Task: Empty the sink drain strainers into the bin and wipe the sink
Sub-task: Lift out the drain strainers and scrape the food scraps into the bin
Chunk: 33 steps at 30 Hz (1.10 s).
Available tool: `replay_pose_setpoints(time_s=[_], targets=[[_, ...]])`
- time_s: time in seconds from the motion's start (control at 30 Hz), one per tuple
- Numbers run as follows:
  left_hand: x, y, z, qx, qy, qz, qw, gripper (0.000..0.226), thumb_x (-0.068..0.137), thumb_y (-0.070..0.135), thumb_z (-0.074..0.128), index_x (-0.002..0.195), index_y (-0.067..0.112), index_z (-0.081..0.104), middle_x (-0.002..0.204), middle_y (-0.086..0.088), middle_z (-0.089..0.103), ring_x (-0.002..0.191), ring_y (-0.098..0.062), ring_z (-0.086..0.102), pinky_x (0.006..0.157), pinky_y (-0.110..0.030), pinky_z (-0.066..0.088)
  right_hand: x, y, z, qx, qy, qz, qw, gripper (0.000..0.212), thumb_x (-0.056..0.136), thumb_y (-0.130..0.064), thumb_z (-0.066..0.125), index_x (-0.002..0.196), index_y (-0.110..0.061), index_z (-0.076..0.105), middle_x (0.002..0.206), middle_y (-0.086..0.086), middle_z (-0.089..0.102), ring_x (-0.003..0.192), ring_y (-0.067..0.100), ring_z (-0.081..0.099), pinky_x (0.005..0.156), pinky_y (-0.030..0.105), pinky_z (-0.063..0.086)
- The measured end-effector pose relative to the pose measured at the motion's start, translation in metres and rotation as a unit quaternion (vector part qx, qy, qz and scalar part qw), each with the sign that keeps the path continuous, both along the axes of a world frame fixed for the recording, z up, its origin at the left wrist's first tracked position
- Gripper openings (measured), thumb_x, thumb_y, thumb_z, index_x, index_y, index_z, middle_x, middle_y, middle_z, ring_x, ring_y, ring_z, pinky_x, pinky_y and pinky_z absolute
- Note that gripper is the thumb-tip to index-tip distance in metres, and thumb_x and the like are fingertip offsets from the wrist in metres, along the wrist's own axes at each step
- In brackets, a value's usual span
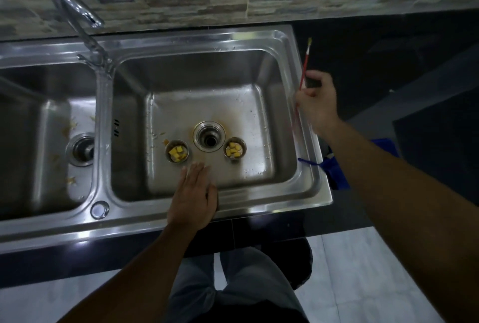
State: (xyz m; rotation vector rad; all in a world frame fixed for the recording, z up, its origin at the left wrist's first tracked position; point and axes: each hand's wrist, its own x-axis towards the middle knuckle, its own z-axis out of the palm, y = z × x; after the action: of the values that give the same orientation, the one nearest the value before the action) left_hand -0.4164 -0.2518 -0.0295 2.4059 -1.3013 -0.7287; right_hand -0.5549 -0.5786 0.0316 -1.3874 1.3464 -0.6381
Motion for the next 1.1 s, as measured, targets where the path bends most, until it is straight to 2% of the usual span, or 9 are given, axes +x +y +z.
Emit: replay_pose_setpoints(time_s=[0.1, 0.2, 0.3, 0.57, 0.7, 0.83, 0.93, 1.03, 1.1], targets=[[-0.001, 0.001, 0.004, -0.012, 0.021, 0.008, 1.0, 0.051, 0.104, 0.03, 0.038, 0.152, 0.014, 0.037, 0.165, -0.007, 0.026, 0.157, -0.027, 0.009, 0.128, -0.044, 0.012, 0.008, 0.028, 0.01, 0.147, -0.115, 0.012, 0.982, 0.035, 0.09, 0.001, 0.063, 0.115, -0.023, 0.07, 0.11, 0.009, 0.069, 0.08, 0.013, 0.068, 0.068, 0.02, 0.056], [0.002, 0.005, 0.011, -0.034, 0.045, 0.007, 0.998, 0.048, 0.105, 0.025, 0.04, 0.151, 0.012, 0.039, 0.165, -0.009, 0.025, 0.156, -0.028, 0.01, 0.128, -0.042, 0.01, 0.017, 0.058, 0.025, 0.238, -0.21, 0.047, 0.947, 0.032, 0.096, -0.001, 0.057, 0.126, -0.01, 0.064, 0.107, 0.017, 0.07, 0.087, 0.018, 0.071, 0.081, 0.025, 0.059], [0.014, 0.014, 0.015, -0.039, 0.049, -0.002, 0.998, 0.048, 0.105, 0.026, 0.039, 0.152, 0.013, 0.038, 0.165, -0.009, 0.025, 0.156, -0.027, 0.012, 0.129, -0.044, 0.01, 0.033, 0.085, 0.042, 0.27, -0.251, 0.073, 0.927, 0.032, 0.1, -0.007, 0.054, 0.131, 0.0, 0.059, 0.117, 0.021, 0.071, 0.107, 0.027, 0.072, 0.099, 0.036, 0.056], [0.084, 0.053, 0.018, -0.011, -0.069, -0.02, 0.997, 0.059, 0.101, 0.037, 0.024, 0.146, 0.005, 0.047, 0.154, -0.016, 0.045, 0.148, -0.029, 0.034, 0.127, -0.046, 0.017, 0.086, 0.138, 0.031, 0.273, -0.264, 0.103, 0.919, 0.047, 0.092, -0.01, 0.069, 0.136, 0.001, 0.055, 0.126, 0.017, 0.069, 0.118, 0.027, 0.067, 0.101, 0.04, 0.055], [0.117, 0.066, 0.011, 0.009, -0.07, -0.027, 0.997, 0.059, 0.098, 0.036, 0.026, 0.143, 0.005, 0.05, 0.154, -0.015, 0.044, 0.149, -0.027, 0.033, 0.127, -0.042, 0.016, 0.105, 0.165, 0.007, 0.194, -0.169, 0.13, 0.958, 0.045, 0.078, -0.008, 0.085, 0.118, -0.007, 0.066, 0.112, 0.009, 0.076, 0.106, 0.023, 0.073, 0.091, 0.037, 0.06], [0.138, 0.065, 0.001, 0.034, 0.004, -0.022, 0.999, 0.053, 0.103, 0.026, 0.038, 0.152, 0.008, 0.038, 0.162, -0.012, 0.031, 0.153, -0.029, 0.024, 0.126, -0.039, 0.017, 0.12, 0.193, -0.02, 0.166, -0.123, 0.073, 0.976, 0.021, 0.098, -0.016, 0.064, 0.11, 0.001, 0.068, 0.092, 0.017, 0.078, 0.084, 0.028, 0.077, 0.068, 0.035, 0.064], [0.144, 0.051, -0.004, 0.065, 0.036, -0.019, 0.997, 0.059, 0.102, 0.023, 0.047, 0.157, 0.013, 0.027, 0.165, -0.009, 0.022, 0.153, -0.029, 0.023, 0.122, -0.037, 0.021, 0.121, 0.21, -0.04, 0.053, 0.015, 0.11, 0.992, 0.026, 0.101, -0.025, 0.06, 0.103, -0.003, 0.075, 0.082, 0.012, 0.077, 0.077, 0.028, 0.075, 0.076, 0.043, 0.063], [0.147, 0.033, -0.009, 0.092, 0.042, -0.019, 0.995, 0.064, 0.099, 0.022, 0.051, 0.156, 0.012, 0.025, 0.163, -0.009, 0.024, 0.148, -0.03, 0.03, 0.118, -0.04, 0.03, 0.112, 0.23, -0.049, -0.037, 0.084, 0.16, 0.983, 0.018, 0.097, -0.02, 0.065, 0.108, -0.015, 0.078, 0.098, 0.0, 0.078, 0.092, 0.01, 0.073, 0.091, 0.024, 0.057], [0.151, 0.021, -0.015, 0.116, 0.06, -0.01, 0.991, 0.068, 0.097, 0.021, 0.054, 0.157, 0.013, 0.022, 0.163, -0.008, 0.022, 0.147, -0.03, 0.031, 0.116, -0.043, 0.033, 0.104, 0.242, -0.053, -0.079, 0.098, 0.183, 0.975, 0.019, 0.094, -0.015, 0.065, 0.107, -0.021, 0.078, 0.092, -0.011, 0.077, 0.088, -0.002, 0.07, 0.084, 0.006, 0.05]])
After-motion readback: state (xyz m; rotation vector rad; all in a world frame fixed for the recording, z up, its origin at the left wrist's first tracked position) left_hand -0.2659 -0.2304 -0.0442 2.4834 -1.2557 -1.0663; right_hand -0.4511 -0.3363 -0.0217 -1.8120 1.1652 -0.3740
